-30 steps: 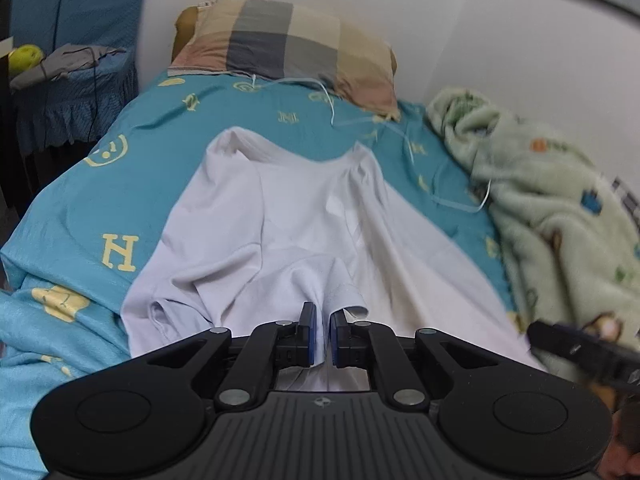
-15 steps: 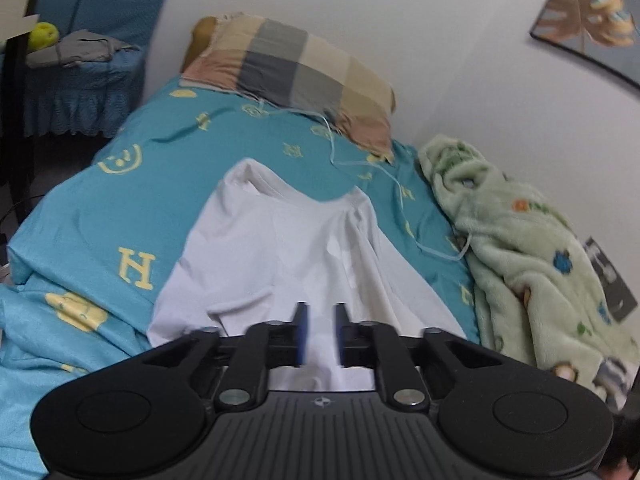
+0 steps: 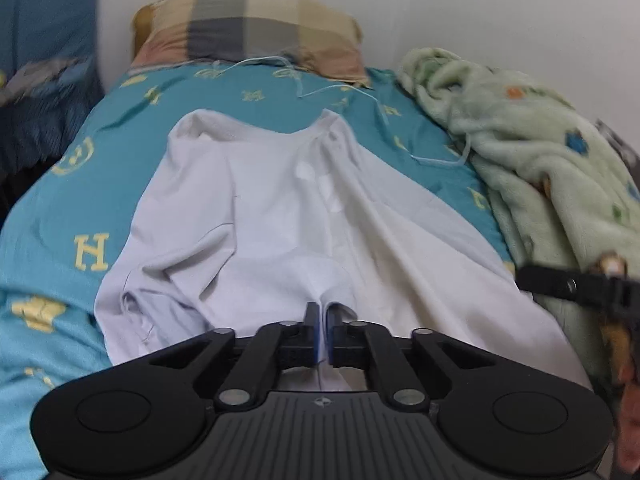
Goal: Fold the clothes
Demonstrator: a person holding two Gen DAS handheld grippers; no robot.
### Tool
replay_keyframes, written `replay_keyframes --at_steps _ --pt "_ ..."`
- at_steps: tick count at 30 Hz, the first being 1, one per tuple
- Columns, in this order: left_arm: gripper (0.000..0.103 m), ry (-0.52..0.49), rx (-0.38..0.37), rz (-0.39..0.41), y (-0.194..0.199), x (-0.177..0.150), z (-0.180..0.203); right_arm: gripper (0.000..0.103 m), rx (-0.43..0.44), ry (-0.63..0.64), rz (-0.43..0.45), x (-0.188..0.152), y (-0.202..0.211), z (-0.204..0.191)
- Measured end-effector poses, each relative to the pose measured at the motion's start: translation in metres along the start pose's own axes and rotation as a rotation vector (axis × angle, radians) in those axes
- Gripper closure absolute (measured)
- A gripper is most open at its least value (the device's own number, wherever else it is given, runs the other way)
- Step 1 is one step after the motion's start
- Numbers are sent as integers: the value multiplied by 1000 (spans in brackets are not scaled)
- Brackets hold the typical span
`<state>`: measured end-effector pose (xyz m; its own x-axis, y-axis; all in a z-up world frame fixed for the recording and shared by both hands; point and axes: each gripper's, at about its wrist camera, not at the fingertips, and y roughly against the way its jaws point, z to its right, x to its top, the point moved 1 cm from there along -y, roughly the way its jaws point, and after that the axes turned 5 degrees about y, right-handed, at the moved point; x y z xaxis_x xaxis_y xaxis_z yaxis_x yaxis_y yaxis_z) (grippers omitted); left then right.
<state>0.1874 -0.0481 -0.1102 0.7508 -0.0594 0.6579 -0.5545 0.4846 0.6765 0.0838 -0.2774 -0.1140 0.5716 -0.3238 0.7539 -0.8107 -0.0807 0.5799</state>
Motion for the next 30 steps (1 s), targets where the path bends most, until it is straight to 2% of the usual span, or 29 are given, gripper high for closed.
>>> replay_keyframes --at_steps 5,6,10,12,14,17,19,20,22,23,24,26,28,30 --pt "100 301 -96 206 59 37 -56 19 4 -14 6 1 2 3" --pt "100 344 -92 244 69 48 -69 19 6 -16 7 1 2 3" --pt "100 510 -27 372 98 98 -133 19 10 -16 9 2 0 3" --pt "100 522 72 403 99 122 -169 19 9 -18 9 2 -2 3" --pt "100 541 168 392 90 140 -207 19 4 -11 10 4 -7 3" --pt "100 525 324 307 61 144 -253 19 -7 8 13 8 -16 3" --pt "100 516 368 228 39 134 -278 19 -6 27 11 16 -27 5" --pt "99 524 365 197 30 126 -288 19 -9 44 12 21 -33 4" --pt "93 560 322 163 18 110 -302 19 13 64 4 37 -50 6" --pt "81 561 308 158 17 105 -305 19 28 71 -5 45 -60 7" --pt "65 560 295 155 16 102 -307 19 40 68 -15 55 -70 8" --pt "44 525 284 160 14 100 -305 19 86 37 -26 77 -92 13" --pt "37 449 292 177 15 104 -294 19 127 0 -24 101 -119 17" --pt "28 368 292 190 9 113 -281 19 124 56 -22 124 -152 16"
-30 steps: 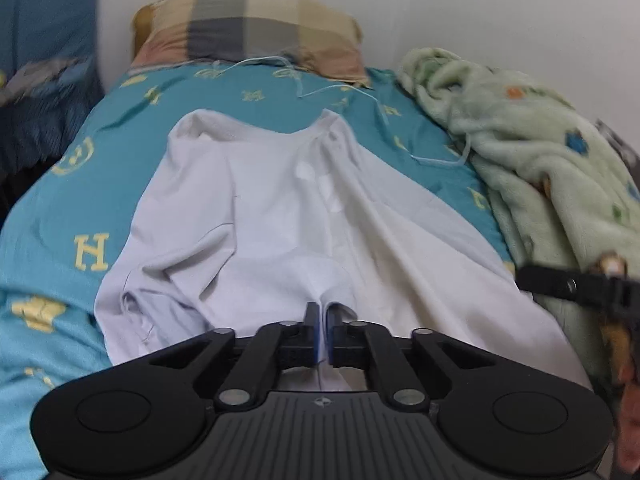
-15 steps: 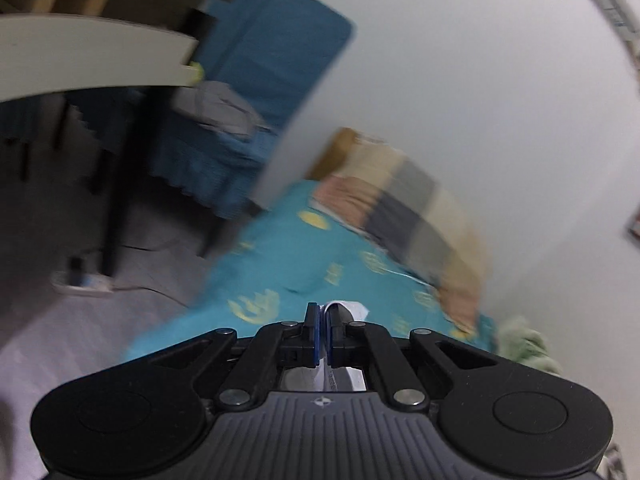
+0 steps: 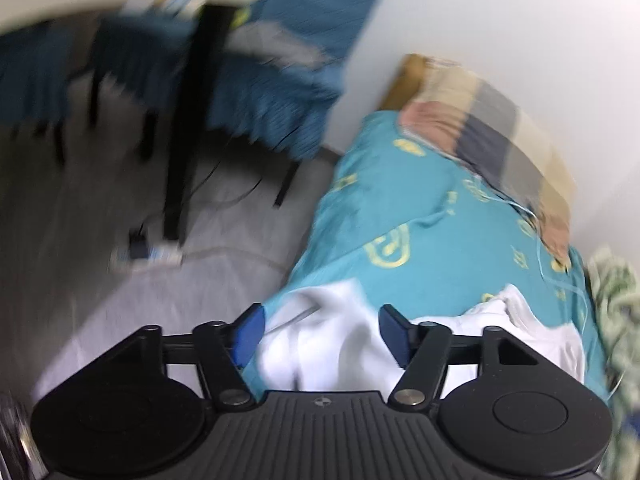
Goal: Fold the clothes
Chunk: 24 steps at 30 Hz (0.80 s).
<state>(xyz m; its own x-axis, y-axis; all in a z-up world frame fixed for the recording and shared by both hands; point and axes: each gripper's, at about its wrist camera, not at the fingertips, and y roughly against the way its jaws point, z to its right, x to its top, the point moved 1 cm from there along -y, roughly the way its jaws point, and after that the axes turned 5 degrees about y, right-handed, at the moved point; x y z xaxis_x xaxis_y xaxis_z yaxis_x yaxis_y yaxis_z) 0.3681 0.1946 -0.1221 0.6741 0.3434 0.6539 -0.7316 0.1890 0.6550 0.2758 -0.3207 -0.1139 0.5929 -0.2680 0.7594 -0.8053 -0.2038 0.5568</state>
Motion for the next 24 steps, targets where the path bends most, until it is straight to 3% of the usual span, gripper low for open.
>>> replay_keyframes --at_steps 2,5,10,12,13,14,15,16,19,24 --pt "22 -75 -40 14 -12 6 27 19 -39 82 -9 22 -35 3" --pt "22 -175 -139 3 -51 11 76 27 -61 165 -43 45 -88 9" --pt "26 -309 -235 -111 -143 -4 151 40 -90 270 -82 59 -155 20" --pt "37 -337 -241 -161 -171 -12 168 70 -80 288 -133 55 -171 27" --pt "44 -344 -244 -191 -184 -16 175 74 -67 298 -147 52 -175 28" --pt "60 -367 -258 -194 -187 -19 181 83 -54 305 -131 52 -174 27" --pt "86 -392 -274 -193 -189 -21 186 93 -41 311 -115 52 -172 26" --pt "92 -418 -266 -193 -190 -23 190 93 -29 317 -100 52 -171 26" --pt "95 -459 -240 -158 -185 -16 196 96 -28 344 -62 60 -165 15" --pt "96 -429 -188 -58 -173 26 219 96 -44 368 65 91 -154 -8"
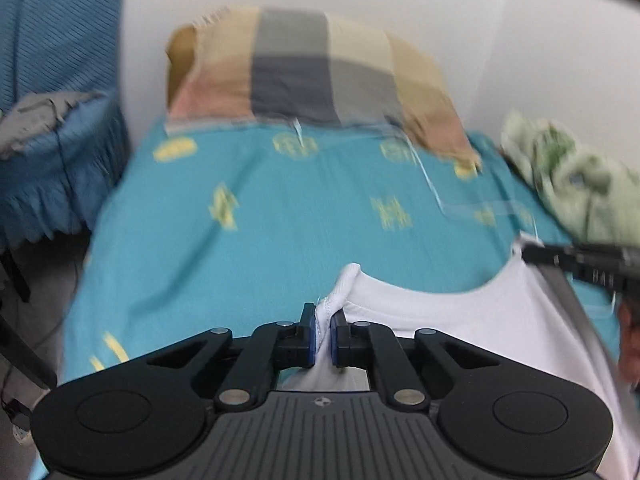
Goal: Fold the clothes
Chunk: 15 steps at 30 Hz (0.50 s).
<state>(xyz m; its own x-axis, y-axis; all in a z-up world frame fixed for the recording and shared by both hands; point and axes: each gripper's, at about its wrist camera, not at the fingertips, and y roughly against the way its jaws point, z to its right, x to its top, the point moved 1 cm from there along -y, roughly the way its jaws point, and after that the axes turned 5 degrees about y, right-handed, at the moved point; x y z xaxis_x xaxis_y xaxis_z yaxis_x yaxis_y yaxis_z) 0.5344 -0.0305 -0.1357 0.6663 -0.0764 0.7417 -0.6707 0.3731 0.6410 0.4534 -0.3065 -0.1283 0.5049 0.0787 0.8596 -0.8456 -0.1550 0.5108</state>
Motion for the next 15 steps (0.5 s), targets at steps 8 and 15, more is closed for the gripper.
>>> replay_keyframes --at_steps 8,15 --pt "79 121 74 -10 -48 31 -4 94 -114 -36 -17 13 -61 14" --pt "31 169 84 -90 -7 0 -7 75 -110 -81 -98 1 -28 15"
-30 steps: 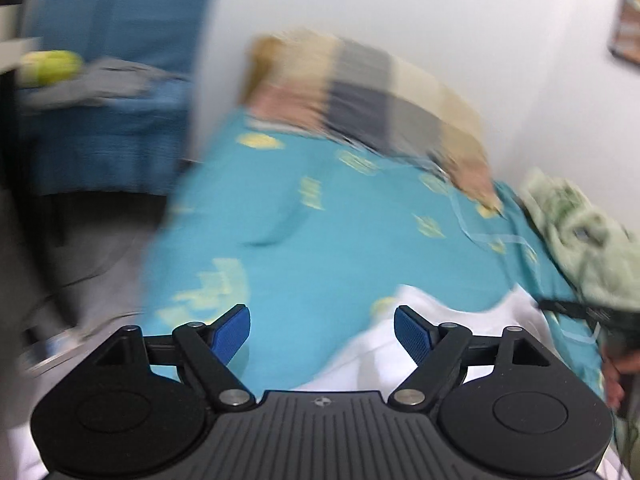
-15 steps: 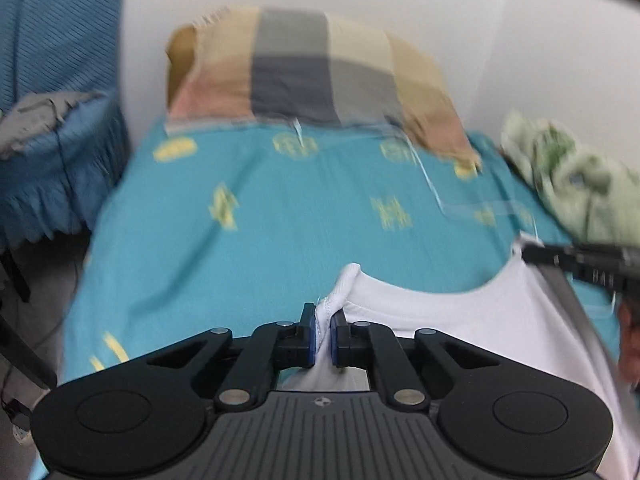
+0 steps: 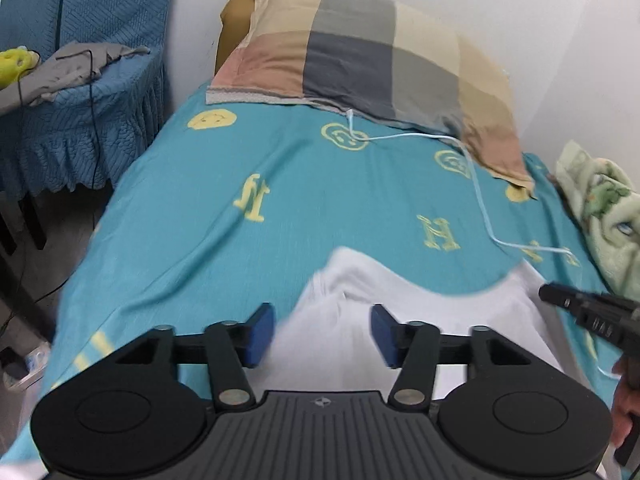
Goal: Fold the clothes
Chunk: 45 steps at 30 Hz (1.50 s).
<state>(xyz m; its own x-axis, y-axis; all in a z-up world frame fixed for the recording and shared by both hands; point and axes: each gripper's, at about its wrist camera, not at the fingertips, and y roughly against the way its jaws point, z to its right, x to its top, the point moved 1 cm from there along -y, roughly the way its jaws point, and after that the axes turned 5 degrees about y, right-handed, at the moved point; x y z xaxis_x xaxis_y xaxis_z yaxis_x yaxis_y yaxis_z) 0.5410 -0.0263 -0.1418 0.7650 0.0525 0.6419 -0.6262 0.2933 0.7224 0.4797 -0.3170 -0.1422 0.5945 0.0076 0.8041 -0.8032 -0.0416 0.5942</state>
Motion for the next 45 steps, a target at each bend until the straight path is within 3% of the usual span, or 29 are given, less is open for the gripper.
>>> replay_keyframes --at_steps 5,8,11,13,17,22,25,33,37,41,43,44,45 --pt "25 29 -35 -11 111 -55 4 45 29 -94 57 -15 105 -2" --pt "23 46 -35 -48 185 -101 12 45 46 -111 64 -40 177 -12" --pt "19 209 -128 -79 251 -148 1 45 60 -118 55 -71 245 -27" --pt "18 290 -167 -100 285 -183 -5 45 73 -117 59 -92 288 -39" --pt "18 305 -155 -158 328 -249 3 45 56 -113 61 -126 355 -58" --pt "18 292 -128 -246 347 -312 21 45 68 -150 101 -157 408 -60" --pt "18 287 -85 -297 346 -336 27 45 36 -216 81 -181 417 -47" --pt "16 167 20 -425 326 -357 45 45 -29 -355 21 -209 407 -16" --pt "16 161 1 -473 316 -363 50 45 -9 -380 -1 -215 396 -9" --pt "35 158 -53 -543 302 -370 56 45 8 -382 -17 -216 386 -9" --pt "37 148 -91 -583 296 -374 60 45 9 -385 -17 -216 385 -8" --pt "48 138 -100 -593 295 -375 61 45 10 -388 -19 -217 385 -7" --pt "67 126 -93 -590 296 -373 62 45 11 -392 -18 -217 385 -6"
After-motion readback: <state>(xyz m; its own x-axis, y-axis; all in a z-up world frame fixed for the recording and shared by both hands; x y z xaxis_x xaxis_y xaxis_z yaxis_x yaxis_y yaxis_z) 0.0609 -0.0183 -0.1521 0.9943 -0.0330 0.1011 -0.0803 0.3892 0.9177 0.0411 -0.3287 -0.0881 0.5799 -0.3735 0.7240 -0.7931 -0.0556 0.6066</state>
